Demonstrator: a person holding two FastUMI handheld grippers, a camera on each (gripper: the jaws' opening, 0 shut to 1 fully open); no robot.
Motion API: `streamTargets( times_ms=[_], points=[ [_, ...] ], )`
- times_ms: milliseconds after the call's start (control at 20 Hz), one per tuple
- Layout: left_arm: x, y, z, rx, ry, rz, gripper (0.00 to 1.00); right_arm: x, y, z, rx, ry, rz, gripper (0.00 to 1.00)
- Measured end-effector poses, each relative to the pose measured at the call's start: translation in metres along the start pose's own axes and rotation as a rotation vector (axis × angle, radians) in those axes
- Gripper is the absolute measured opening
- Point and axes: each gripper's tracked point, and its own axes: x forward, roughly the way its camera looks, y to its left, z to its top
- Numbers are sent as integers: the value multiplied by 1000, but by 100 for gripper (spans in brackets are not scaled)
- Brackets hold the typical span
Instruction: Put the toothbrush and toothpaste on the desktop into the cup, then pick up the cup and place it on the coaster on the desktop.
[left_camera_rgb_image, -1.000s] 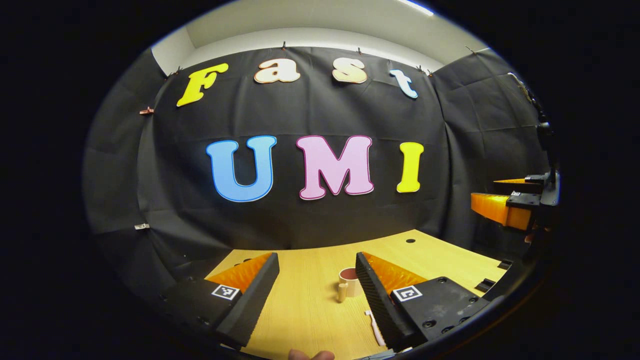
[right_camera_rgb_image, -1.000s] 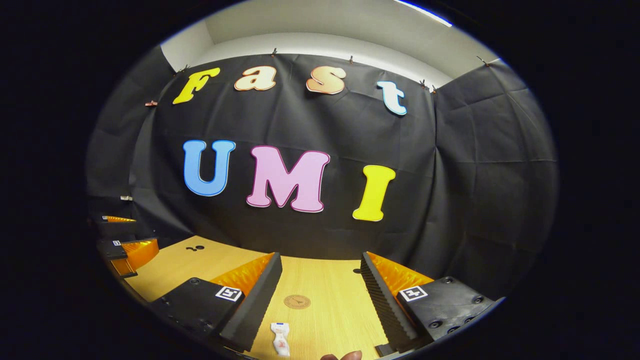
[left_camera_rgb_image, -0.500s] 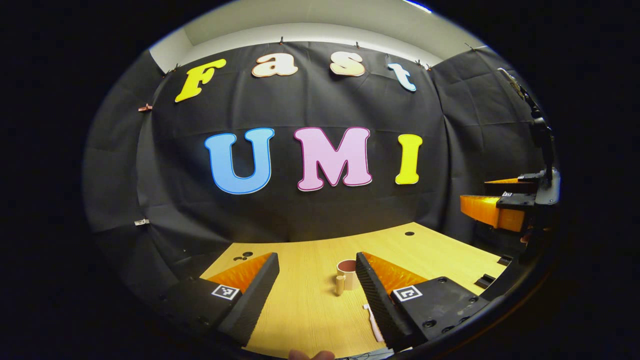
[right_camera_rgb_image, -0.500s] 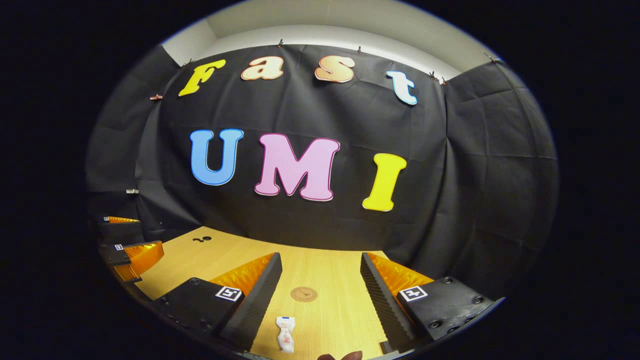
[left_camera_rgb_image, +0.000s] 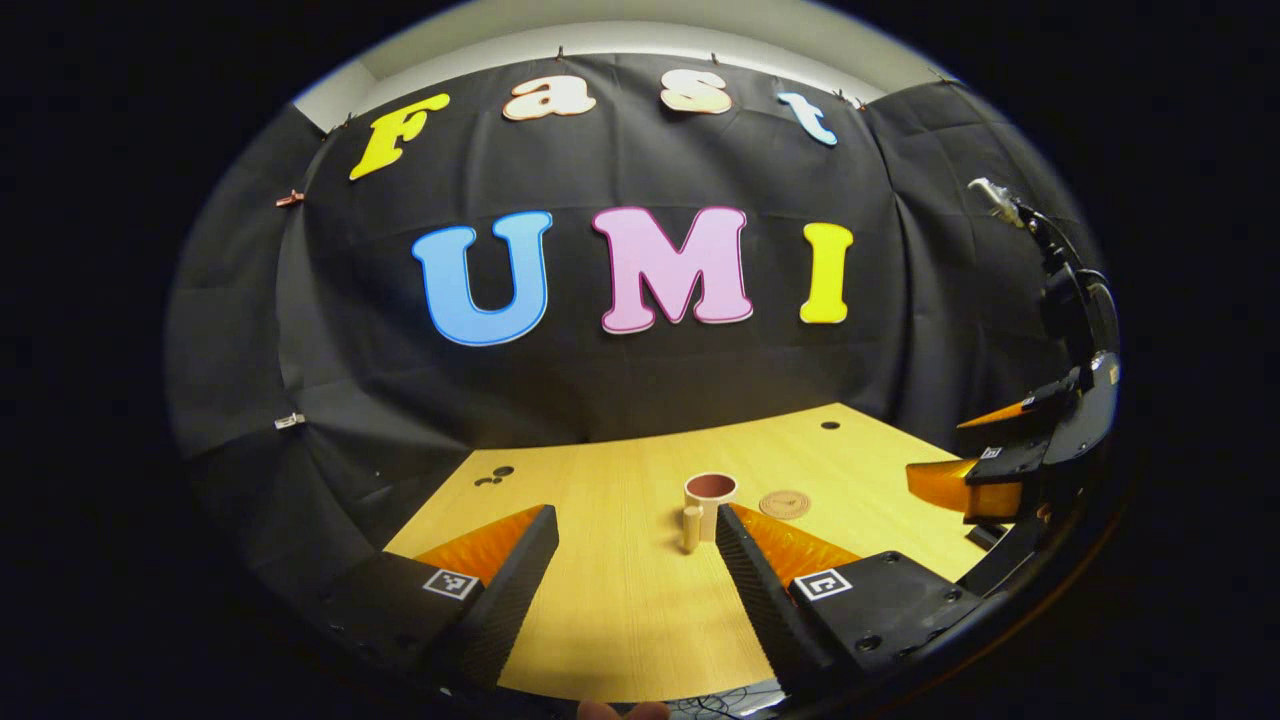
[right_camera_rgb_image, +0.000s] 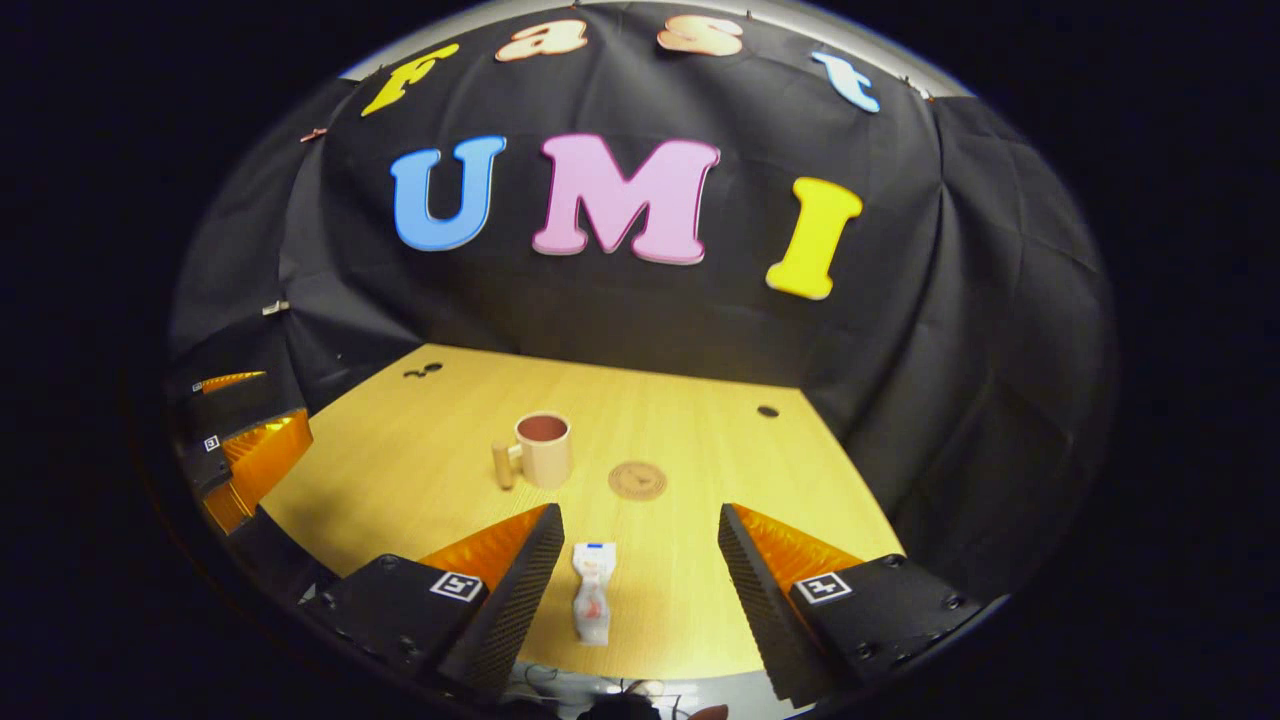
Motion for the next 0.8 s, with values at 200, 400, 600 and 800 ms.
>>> streamTargets(
  times_ms=[200, 400, 600, 800],
  points=[
    [-3, -4, -28, -22, 76, 6, 99, 34, 15, -49, 18, 172, 35, 95],
    [-5, -6, -42, -18, 107, 18, 97, 64, 24, -93, -33, 307, 59, 93],
    [-4, -6, -52, -20, 145, 37, 97, 93, 29, -128, -63, 432, 80, 89],
    [-3, -8, -60, -31, 176, 61, 97, 113, 32, -145, -62, 496, 80, 81]
  ],
)
